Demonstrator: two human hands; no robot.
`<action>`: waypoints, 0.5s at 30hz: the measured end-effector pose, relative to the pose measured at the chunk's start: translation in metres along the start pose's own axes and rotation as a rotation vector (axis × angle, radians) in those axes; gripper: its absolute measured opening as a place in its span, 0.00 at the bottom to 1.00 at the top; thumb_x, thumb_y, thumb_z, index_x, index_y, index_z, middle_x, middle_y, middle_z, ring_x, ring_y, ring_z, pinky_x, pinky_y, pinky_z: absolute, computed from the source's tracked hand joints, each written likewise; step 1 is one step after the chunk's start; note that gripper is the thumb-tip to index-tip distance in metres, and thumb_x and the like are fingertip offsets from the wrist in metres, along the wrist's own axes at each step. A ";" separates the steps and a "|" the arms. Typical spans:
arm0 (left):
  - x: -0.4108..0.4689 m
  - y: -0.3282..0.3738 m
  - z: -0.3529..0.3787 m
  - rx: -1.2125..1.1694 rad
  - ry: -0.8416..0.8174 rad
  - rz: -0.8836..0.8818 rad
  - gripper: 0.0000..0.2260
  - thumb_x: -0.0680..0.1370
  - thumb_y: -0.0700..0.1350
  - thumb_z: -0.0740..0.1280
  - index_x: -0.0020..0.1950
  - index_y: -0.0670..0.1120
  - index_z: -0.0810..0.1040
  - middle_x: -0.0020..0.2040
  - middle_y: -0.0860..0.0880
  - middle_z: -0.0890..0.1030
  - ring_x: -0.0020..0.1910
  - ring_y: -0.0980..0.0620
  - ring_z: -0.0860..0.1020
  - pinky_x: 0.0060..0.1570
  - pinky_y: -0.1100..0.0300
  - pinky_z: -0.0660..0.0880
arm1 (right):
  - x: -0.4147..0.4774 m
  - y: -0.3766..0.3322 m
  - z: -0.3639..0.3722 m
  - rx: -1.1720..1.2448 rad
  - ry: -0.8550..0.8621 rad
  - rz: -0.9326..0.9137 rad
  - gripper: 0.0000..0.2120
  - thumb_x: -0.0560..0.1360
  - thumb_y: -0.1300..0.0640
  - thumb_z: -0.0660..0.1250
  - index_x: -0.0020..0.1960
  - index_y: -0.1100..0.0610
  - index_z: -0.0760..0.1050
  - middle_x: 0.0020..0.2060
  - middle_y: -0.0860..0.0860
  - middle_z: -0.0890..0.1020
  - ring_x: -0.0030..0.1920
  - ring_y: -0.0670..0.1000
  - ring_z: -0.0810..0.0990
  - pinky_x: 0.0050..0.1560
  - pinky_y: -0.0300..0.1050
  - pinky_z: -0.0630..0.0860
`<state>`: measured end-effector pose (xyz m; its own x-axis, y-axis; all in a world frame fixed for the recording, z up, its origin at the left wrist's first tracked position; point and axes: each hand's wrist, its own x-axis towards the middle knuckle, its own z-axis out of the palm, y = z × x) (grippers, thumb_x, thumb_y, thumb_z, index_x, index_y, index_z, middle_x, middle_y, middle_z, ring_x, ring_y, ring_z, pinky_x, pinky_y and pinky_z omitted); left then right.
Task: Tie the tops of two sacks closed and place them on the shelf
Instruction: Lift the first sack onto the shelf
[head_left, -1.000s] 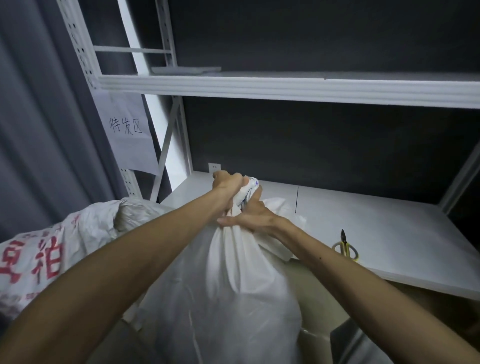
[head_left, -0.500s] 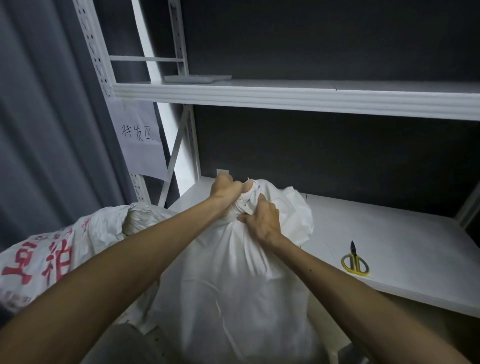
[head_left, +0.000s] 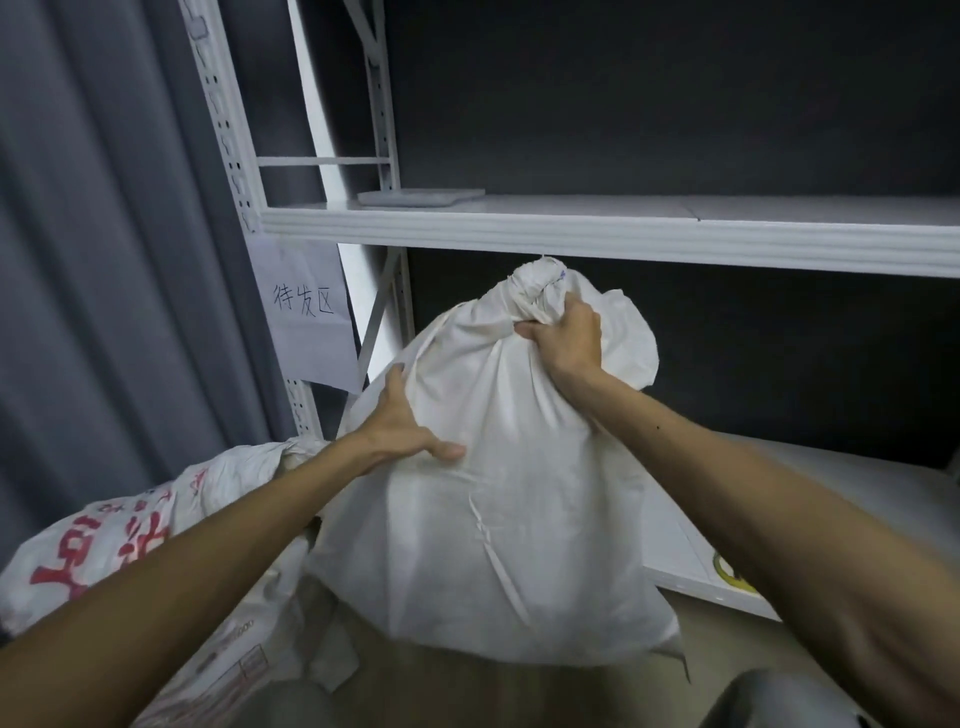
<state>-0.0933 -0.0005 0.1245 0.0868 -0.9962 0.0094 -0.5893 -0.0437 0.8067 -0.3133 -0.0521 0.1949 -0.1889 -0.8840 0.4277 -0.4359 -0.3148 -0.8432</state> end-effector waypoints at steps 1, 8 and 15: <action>0.004 -0.004 0.001 -0.002 -0.001 -0.023 0.68 0.52 0.52 0.85 0.78 0.55 0.42 0.77 0.47 0.58 0.74 0.43 0.63 0.72 0.45 0.65 | 0.006 -0.003 0.001 0.019 0.009 -0.003 0.17 0.66 0.56 0.78 0.45 0.61 0.71 0.46 0.57 0.81 0.50 0.58 0.78 0.52 0.52 0.75; 0.050 -0.011 0.010 0.260 0.159 0.030 0.68 0.56 0.58 0.84 0.79 0.48 0.37 0.79 0.49 0.32 0.80 0.43 0.44 0.77 0.45 0.52 | 0.068 -0.002 0.030 0.075 0.033 -0.075 0.24 0.65 0.56 0.77 0.56 0.66 0.76 0.46 0.54 0.83 0.50 0.56 0.80 0.53 0.53 0.77; 0.098 -0.047 0.059 0.202 0.163 -0.061 0.70 0.57 0.60 0.83 0.78 0.44 0.33 0.78 0.44 0.31 0.79 0.42 0.44 0.76 0.47 0.51 | 0.090 0.049 0.083 0.068 -0.032 -0.207 0.35 0.69 0.59 0.74 0.73 0.59 0.66 0.45 0.51 0.84 0.44 0.49 0.81 0.49 0.47 0.79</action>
<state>-0.1045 -0.1002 0.0527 0.2454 -0.9667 0.0724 -0.7258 -0.1337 0.6748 -0.2787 -0.1761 0.1649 -0.0734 -0.8081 0.5845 -0.4017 -0.5125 -0.7589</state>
